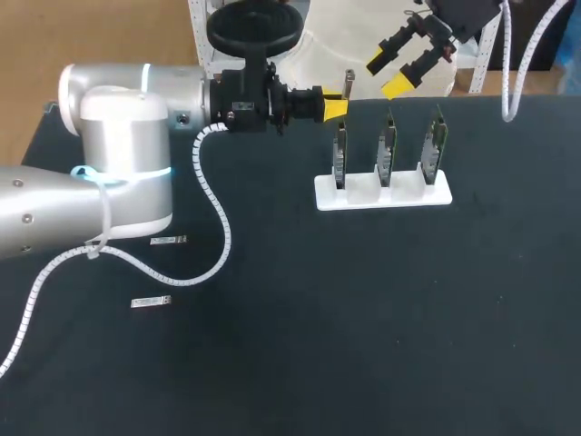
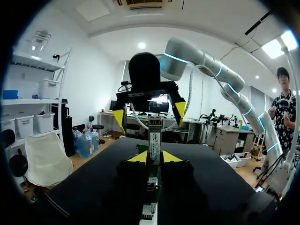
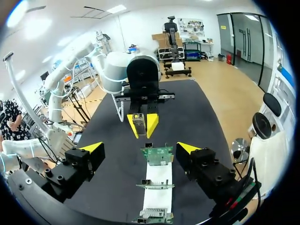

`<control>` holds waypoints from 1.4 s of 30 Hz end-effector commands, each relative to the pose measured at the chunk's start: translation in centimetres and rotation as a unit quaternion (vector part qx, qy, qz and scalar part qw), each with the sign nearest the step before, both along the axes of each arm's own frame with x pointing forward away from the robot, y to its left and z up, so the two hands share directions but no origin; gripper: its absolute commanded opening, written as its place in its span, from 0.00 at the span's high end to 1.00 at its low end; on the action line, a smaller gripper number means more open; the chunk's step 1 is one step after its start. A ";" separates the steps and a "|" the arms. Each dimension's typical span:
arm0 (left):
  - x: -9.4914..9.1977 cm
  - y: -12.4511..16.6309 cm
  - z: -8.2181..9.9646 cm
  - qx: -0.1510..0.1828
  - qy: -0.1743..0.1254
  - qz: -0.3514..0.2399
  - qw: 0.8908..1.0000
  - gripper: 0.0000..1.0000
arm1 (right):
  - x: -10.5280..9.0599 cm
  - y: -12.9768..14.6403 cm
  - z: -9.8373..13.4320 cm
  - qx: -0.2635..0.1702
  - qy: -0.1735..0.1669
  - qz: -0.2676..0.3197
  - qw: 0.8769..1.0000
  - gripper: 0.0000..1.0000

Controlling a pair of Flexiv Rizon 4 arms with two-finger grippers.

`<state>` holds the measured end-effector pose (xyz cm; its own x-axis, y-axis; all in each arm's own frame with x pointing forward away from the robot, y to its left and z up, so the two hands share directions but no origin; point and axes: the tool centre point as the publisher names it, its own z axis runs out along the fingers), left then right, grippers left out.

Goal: Pick up the optical module with the left hand, and insert it into the network port with the right hand.

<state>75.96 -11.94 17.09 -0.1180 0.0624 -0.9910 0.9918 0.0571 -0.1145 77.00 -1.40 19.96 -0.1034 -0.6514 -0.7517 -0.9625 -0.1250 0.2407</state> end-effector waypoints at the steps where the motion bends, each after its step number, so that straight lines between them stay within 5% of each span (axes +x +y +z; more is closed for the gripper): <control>1: 0.0 0.0 -0.1 -0.002 -0.001 0.001 1.000 1.00 | -1.6 0.0 0.1 0.003 -0.023 -0.026 0.999 0.00; 16: 0.0 0.0 -0.1 -0.002 -0.001 0.001 1.000 1.00 | -4.0 0.3 0.9 0.019 -0.047 -0.078 0.996 0.00; 26: 0.0 0.0 -0.1 -0.002 -0.001 0.001 1.000 1.00 | -3.5 0.5 0.8 0.025 -0.065 -0.129 0.989 0.00; 42: 0.0 0.0 -0.1 -0.002 -0.001 0.001 1.000 1.00 | -1.3 1.5 1.0 0.024 -0.066 -0.091 0.993 0.00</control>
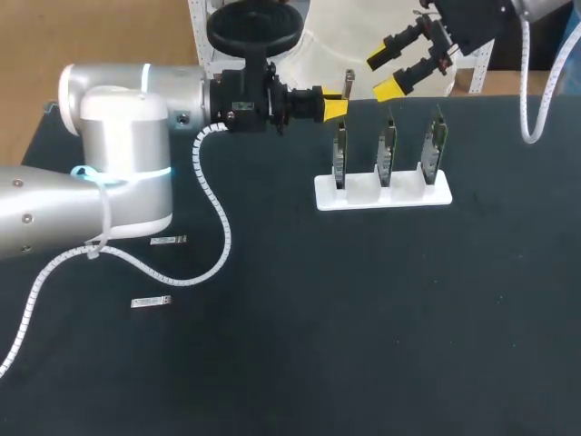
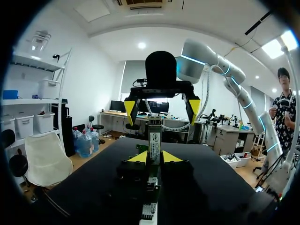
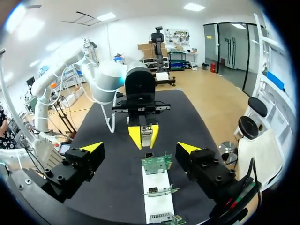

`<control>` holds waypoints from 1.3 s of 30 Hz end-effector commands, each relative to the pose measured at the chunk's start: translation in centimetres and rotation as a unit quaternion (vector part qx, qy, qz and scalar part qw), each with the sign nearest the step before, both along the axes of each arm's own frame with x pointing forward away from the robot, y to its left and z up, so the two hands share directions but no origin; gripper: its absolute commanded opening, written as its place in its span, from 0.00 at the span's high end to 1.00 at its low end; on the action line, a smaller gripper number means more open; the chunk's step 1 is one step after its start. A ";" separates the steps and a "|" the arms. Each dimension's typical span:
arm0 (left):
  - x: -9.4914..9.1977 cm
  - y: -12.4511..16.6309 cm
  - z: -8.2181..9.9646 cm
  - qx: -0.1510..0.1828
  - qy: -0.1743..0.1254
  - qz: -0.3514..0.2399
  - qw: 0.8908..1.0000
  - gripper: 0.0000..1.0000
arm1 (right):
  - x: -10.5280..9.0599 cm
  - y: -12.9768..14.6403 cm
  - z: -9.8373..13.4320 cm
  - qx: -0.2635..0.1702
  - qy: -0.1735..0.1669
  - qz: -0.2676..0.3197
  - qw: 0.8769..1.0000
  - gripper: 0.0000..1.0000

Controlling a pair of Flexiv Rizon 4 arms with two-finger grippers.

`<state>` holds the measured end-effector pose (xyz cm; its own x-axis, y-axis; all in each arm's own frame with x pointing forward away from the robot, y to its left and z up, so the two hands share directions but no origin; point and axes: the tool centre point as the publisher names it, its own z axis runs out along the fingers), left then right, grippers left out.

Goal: Pick up the optical module with the left hand, and insert it into the network port with the right hand.

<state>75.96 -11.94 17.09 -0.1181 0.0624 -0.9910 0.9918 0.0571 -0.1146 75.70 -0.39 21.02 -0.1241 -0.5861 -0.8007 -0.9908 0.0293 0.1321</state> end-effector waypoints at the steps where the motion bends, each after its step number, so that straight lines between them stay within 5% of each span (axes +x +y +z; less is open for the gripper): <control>1: 0.0 0.0 -0.1 -0.002 -0.001 0.001 1.000 1.00 | 0.1 0.6 0.0 -0.006 -0.009 -0.004 1.000 0.00; 39: 0.0 0.0 -0.1 -0.002 -0.001 0.001 1.000 1.00 | 1.7 3.4 -0.8 -0.011 0.009 0.035 0.999 0.00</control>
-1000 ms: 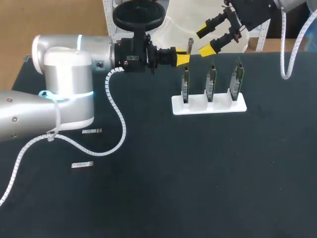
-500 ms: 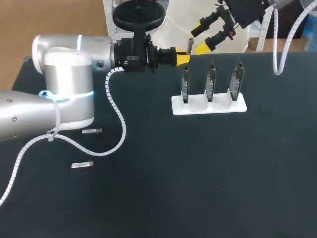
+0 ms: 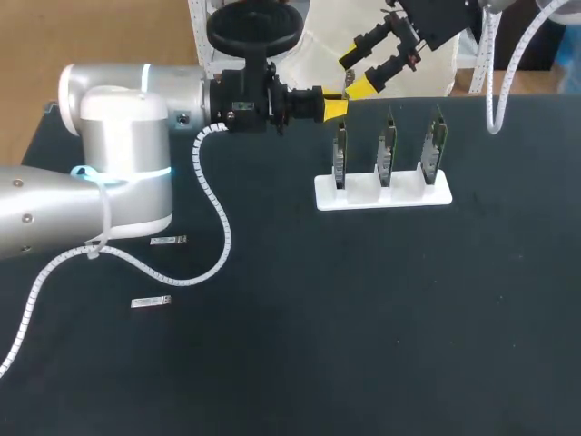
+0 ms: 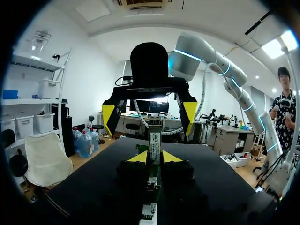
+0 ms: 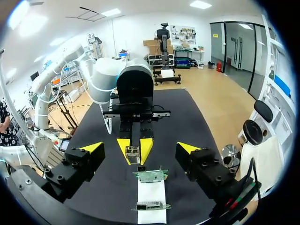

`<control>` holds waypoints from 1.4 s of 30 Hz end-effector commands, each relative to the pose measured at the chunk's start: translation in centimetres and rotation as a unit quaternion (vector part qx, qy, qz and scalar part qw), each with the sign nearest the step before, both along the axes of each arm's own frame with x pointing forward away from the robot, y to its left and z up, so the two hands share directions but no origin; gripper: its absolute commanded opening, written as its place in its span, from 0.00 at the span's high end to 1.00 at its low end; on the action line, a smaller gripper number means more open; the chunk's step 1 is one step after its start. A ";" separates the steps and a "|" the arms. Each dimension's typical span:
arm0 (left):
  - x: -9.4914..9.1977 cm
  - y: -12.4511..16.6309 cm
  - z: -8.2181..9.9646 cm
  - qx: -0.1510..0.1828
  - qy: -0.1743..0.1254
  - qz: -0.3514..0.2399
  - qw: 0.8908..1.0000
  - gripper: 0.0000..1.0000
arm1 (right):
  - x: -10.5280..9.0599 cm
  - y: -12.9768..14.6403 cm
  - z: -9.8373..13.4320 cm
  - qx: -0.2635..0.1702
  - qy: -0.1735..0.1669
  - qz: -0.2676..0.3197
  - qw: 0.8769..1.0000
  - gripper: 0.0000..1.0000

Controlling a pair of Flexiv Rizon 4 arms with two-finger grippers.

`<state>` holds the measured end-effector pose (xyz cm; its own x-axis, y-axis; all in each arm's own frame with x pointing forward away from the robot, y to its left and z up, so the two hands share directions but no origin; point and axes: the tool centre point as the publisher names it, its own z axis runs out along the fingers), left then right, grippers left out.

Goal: Pick up the optical module with the left hand, and insert it into the network port with the right hand.

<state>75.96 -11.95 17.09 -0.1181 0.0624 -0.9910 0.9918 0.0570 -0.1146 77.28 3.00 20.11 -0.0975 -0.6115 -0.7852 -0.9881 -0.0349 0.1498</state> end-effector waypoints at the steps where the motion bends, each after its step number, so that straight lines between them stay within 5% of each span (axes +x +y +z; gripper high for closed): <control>1: 0.0 0.0 -0.1 -0.002 -0.001 0.001 1.000 1.00 | 0.1 0.0 0.2 0.001 0.000 0.001 1.000 0.00; 12: 0.0 0.0 -0.1 -0.002 -0.001 0.001 1.000 1.00 | 0.1 -0.1 0.3 0.003 0.001 0.004 1.000 0.00; 13: 0.0 0.0 -0.1 -0.002 -0.001 0.001 1.000 1.00 | 0.1 -0.1 0.3 0.003 0.000 0.004 1.000 0.24; 15: 0.0 0.0 -0.1 -0.002 -0.001 0.001 1.000 1.00 | 0.1 -0.1 0.3 0.004 0.000 0.004 1.000 1.00; 35: 0.0 0.0 -0.1 -0.002 -0.001 0.001 1.000 1.00 | -0.3 0.0 0.3 -0.005 -0.005 0.012 1.000 1.00; 36: 0.0 0.0 -0.1 -0.002 -0.001 0.001 1.000 0.95 | -0.3 0.0 0.3 -0.005 -0.005 0.013 1.000 1.00; 37: 0.0 0.0 -0.1 -0.002 -0.001 0.001 1.000 0.80 | -0.3 0.0 0.3 -0.005 -0.005 0.013 1.000 1.00; 38: 0.0 0.0 -0.1 -0.002 -0.001 0.001 1.000 0.00 | -0.4 0.0 0.4 -0.005 -0.005 0.013 1.000 1.00; 42: 0.0 0.0 -0.1 -0.002 -0.001 0.001 1.000 0.00 | -0.5 0.0 0.4 -0.005 -0.005 0.013 1.000 1.00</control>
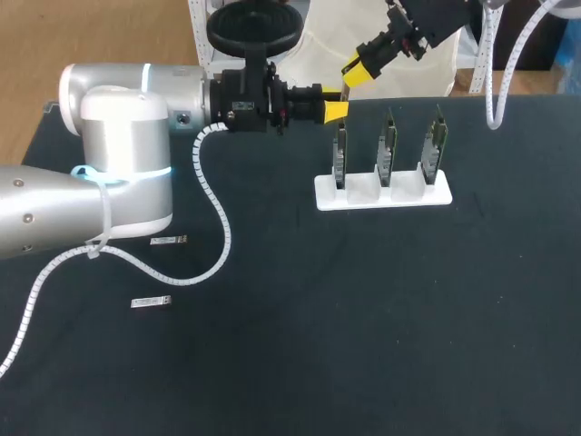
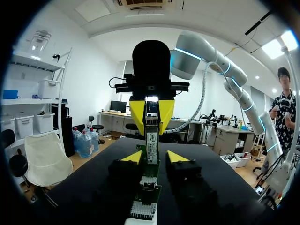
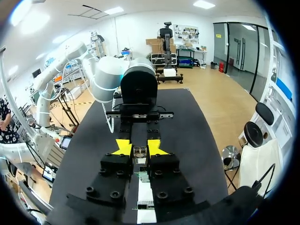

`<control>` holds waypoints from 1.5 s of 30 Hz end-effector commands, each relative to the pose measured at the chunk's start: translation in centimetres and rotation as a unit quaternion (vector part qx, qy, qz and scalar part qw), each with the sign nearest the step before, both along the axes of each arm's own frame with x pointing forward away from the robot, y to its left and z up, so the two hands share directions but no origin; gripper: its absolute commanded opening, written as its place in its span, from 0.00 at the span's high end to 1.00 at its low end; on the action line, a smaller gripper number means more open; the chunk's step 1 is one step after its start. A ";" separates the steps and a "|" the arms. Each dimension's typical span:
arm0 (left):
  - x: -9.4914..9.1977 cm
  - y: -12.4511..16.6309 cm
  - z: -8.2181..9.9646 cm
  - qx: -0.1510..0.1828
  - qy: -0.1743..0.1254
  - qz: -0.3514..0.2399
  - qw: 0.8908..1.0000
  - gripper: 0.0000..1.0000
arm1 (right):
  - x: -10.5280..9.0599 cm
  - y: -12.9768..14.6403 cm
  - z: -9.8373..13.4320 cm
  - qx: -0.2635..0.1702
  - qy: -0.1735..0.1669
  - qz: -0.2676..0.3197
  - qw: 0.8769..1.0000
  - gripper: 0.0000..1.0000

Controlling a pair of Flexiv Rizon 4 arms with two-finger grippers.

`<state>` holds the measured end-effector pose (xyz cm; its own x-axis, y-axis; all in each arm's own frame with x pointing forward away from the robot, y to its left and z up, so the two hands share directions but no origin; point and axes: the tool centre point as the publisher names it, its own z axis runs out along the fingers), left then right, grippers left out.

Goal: Pick up the optical module with the left hand, and insert it into the network port with the right hand.

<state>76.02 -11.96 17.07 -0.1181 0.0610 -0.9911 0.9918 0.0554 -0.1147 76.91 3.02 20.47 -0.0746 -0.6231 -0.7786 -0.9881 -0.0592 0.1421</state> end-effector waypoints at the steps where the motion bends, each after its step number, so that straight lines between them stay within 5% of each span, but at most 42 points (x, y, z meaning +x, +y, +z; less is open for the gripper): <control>1: 0.0 0.0 -0.1 -0.001 -0.001 0.001 1.000 0.00 | -0.2 -0.1 0.0 0.000 -0.001 -0.001 1.000 1.00; 5: 0.0 0.0 -0.1 -0.001 -0.001 0.001 1.000 0.00 | -0.3 -0.2 -0.1 0.001 -0.001 -0.002 1.000 1.00; 16: -1.3 1.9 0.2 0.073 -0.028 0.011 0.997 0.00 | -0.4 -0.5 -0.1 0.006 -0.002 -0.006 1.000 1.00; 29: -1.6 3.9 -1.4 0.199 -0.049 0.003 0.979 0.00 | -0.7 -0.4 0.0 0.008 -0.004 -0.003 1.000 1.00; 45: -0.5 5.0 -3.5 0.256 -0.020 -0.001 0.966 0.00 | -1.4 -0.7 0.1 0.008 -0.008 -0.007 1.000 1.00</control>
